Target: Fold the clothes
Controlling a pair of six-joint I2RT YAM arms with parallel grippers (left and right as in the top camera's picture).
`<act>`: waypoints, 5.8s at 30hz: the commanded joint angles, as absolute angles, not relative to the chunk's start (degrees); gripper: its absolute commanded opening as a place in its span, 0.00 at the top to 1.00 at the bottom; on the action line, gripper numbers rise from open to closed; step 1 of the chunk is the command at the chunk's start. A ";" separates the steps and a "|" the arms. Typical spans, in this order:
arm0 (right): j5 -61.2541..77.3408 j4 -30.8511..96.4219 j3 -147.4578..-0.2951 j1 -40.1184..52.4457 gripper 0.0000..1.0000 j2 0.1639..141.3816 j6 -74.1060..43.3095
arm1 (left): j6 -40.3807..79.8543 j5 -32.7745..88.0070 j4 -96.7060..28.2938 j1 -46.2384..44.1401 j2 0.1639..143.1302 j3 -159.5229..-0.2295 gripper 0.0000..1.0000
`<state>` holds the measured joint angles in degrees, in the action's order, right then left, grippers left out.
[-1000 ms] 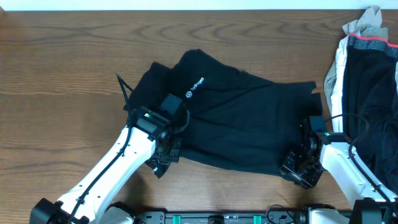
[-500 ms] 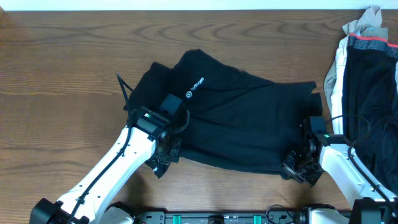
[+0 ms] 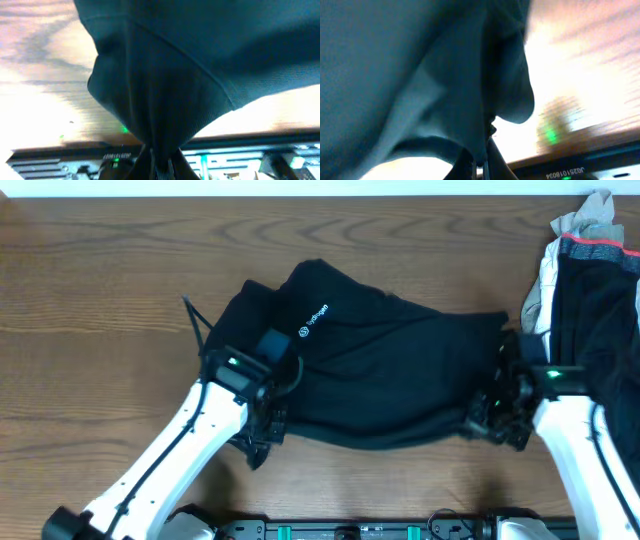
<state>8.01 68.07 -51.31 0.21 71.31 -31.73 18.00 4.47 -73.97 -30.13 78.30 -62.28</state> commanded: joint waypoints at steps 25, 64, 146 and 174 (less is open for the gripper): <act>6.98 66.94 -78.94 -0.16 0.99 64.05 -21.08 | 12.05 -8.34 -88.14 -29.85 66.22 -110.26 0.94; 1.74 81.76 -109.56 -0.47 0.99 60.69 -19.73 | 11.25 -17.47 -96.77 -29.85 67.72 -147.61 0.94; 10.57 57.58 -74.43 4.56 0.26 87.74 -18.46 | -1.15 10.81 -62.98 -2.81 99.72 -82.46 0.07; 10.55 23.79 -49.47 4.58 0.59 95.66 -24.64 | -3.77 3.99 -54.89 5.91 109.51 -88.55 0.94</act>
